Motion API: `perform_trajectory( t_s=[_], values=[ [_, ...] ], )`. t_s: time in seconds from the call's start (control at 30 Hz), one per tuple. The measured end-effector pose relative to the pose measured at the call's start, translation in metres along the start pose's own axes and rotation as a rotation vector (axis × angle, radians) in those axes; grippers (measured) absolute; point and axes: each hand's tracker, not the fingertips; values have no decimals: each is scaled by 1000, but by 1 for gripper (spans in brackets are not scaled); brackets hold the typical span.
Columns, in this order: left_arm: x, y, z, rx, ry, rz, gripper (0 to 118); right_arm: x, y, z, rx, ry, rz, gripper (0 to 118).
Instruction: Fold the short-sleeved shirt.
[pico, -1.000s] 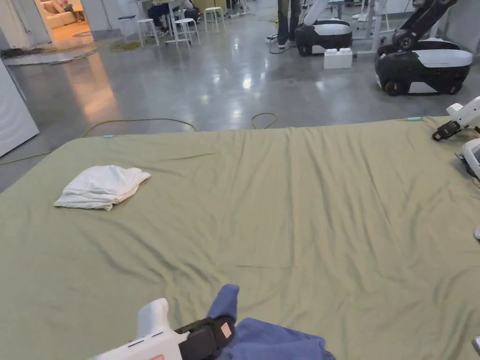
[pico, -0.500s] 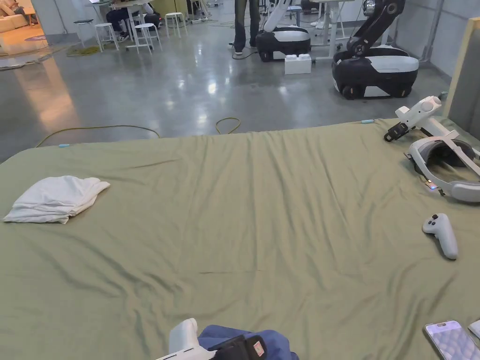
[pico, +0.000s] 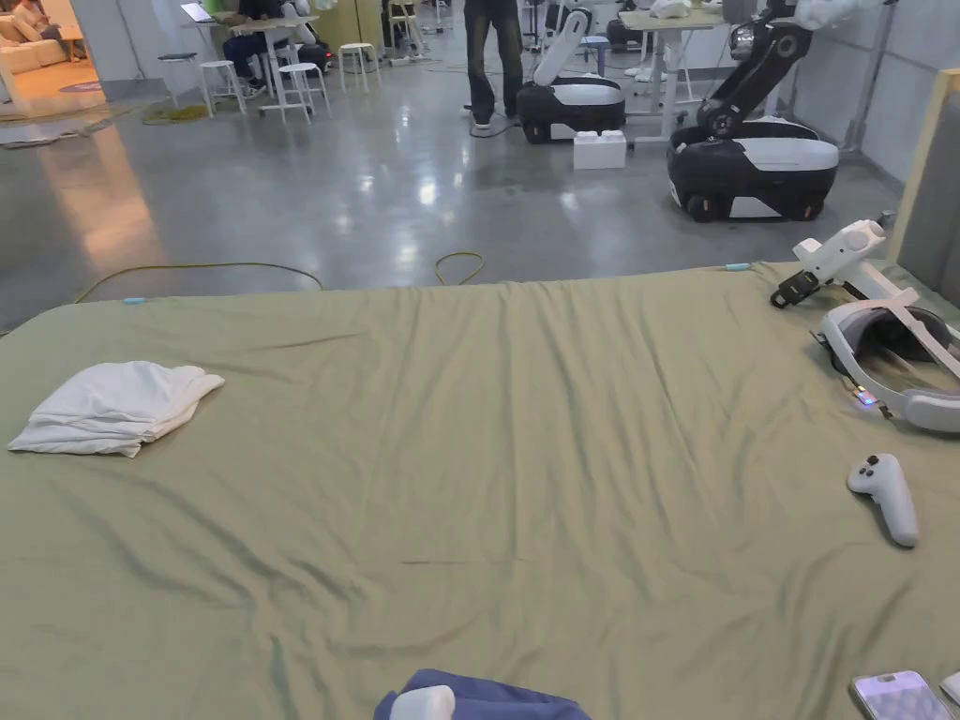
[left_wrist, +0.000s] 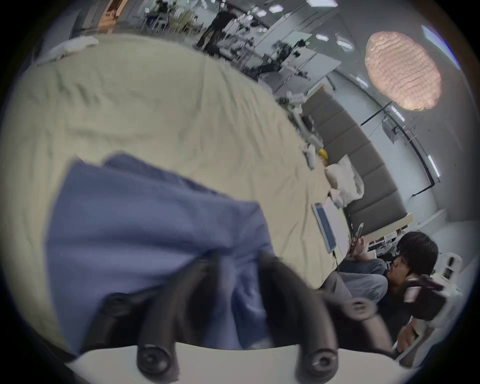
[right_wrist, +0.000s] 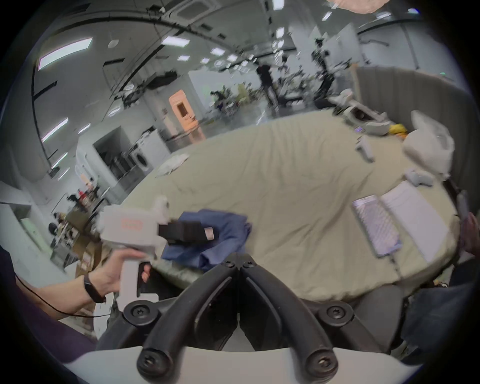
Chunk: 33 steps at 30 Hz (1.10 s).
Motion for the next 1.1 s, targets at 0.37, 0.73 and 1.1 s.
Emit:
perform_trajectory(
  t_s=[0.37, 0.73, 1.1],
  values=[
    [-80, 8, 101, 134, 107, 177, 80, 8, 16, -220, -379, -42, 10, 0],
    [-116, 8, 6, -85, -60, 354, 61, 7, 17, -202, -338, -49, -29, 0],
    [-100, 26, 87, 103, -75, 305, 39, 16, 27, -162, -196, 84, -259, 0]
  ],
)
